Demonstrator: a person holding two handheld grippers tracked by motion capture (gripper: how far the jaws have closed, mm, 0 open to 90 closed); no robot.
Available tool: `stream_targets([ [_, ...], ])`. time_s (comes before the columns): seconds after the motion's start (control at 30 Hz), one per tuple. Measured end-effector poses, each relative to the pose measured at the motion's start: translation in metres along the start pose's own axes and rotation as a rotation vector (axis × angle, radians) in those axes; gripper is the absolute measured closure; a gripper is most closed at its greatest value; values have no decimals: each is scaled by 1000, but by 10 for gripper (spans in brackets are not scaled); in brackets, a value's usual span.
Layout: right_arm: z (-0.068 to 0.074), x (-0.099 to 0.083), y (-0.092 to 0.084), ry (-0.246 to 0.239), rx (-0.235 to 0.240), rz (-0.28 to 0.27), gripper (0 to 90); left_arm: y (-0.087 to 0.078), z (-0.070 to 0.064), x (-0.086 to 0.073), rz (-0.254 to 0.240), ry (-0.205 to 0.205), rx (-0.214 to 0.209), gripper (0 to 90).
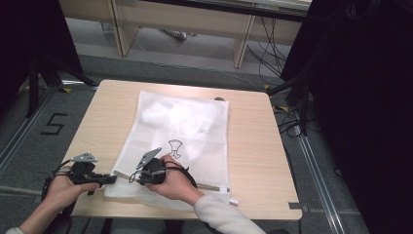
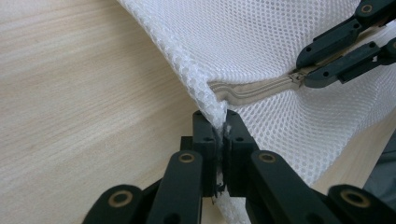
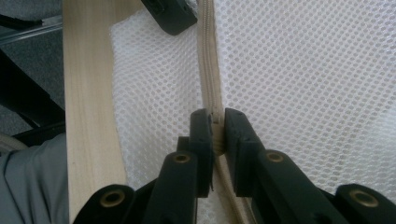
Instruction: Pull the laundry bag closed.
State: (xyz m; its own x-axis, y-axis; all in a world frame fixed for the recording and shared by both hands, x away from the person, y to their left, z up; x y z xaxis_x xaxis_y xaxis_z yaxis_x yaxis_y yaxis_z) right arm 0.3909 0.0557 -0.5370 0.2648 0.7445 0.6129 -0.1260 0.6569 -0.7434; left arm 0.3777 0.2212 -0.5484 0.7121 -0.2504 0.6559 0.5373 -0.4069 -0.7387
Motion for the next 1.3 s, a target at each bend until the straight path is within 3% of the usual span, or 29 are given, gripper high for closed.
stream_targets([
  [0.37,-1,-2,-4,5,4,8,829,0,0,0,1,-2,0,853],
  [0.4,0,-3,-4,18,8,5,829,1,0,1,-20,-11,5,853],
  [0.5,-2,-4,-6,0,5,0,829,1,0,1,-20,-12,1,853],
  [0.6,0,-6,-8,24,0,6,829,0,0,0,-5,-5,4,853],
  [0.63,0,-6,-8,24,0,6,829,1,0,1,-22,-14,2,853],
  [1.3,-2,-13,-18,30,-14,14,829,1,1,0,-14,-3,13,853],
])
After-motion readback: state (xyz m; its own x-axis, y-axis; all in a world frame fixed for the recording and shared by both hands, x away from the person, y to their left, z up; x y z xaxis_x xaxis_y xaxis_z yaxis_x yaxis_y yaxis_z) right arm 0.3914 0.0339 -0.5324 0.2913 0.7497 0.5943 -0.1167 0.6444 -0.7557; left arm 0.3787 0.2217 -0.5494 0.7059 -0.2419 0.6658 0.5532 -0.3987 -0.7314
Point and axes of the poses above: each handheld gripper's, and its own axes: y roughly forward along the jaws, x roughly out of its top, z roughly to its left, the point moved 7 cm from there along y, roughly forward along the jaws, and after that the axes turned 15 degrees about x, right-handed, at the moved point
